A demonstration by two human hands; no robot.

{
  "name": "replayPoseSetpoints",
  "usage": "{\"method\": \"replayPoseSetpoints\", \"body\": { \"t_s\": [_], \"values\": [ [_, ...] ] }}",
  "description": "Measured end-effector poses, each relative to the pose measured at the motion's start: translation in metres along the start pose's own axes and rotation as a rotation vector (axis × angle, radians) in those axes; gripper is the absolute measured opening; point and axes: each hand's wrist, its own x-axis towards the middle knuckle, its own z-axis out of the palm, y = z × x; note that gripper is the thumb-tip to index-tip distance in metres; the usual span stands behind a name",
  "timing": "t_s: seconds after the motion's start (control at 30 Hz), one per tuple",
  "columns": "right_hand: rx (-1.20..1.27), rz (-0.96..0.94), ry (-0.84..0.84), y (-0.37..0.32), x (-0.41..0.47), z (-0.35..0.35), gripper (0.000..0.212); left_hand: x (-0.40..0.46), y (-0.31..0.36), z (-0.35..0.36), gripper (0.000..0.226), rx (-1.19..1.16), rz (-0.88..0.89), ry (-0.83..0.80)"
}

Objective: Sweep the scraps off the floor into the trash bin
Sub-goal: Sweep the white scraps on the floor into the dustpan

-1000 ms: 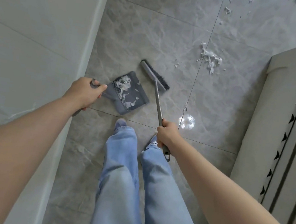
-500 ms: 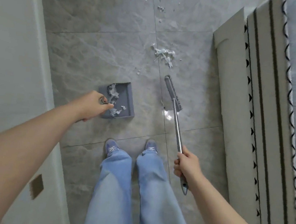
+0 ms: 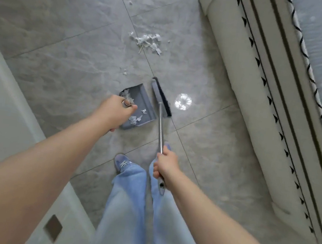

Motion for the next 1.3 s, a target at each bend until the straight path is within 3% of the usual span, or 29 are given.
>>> {"method": "replayPoseSetpoints", "body": {
  "t_s": [0.17,0.4,0.5,0.57,0.63,0.73,1.07,1.17,1.3],
  "values": [
    [0.215,-0.046,-0.112,0.035,-0.032,-0.010,0.046,0.000,0.018,0.009,0.037,0.042,0.001,0.021],
    [0.125,-0.076,0.046,-0.006,0.023,-0.063,0.046,0.004,0.022,0.010,0.036,-0.001,-0.057,-0.023],
    [0.048,-0.010,0.010,-0.020,0.042,-0.062,0.034,0.005,0.032,0.018,0.035,-0.003,-0.031,-0.056],
    [0.027,0.004,-0.028,-0.017,0.036,-0.068,0.049,0.007,0.042,0.023,0.035,0.020,-0.009,-0.082],
    [0.093,0.010,-0.116,-0.010,0.021,-0.087,0.054,0.010,0.053,0.025,0.035,0.038,-0.006,-0.096],
    [0.258,0.018,-0.165,-0.008,0.007,-0.137,0.044,0.017,0.078,0.036,0.037,0.056,-0.006,-0.111],
    [0.216,-0.019,0.220,-0.079,0.107,-0.312,0.058,0.052,0.176,0.112,0.040,0.188,0.054,-0.190],
    [0.072,0.027,0.191,-0.075,0.128,-0.313,0.066,0.056,0.189,0.125,0.039,0.174,0.047,-0.168],
    [-0.024,-0.037,0.095,-0.037,0.098,-0.275,0.057,0.056,0.196,0.131,0.037,0.229,0.045,-0.145]
  ]
}}
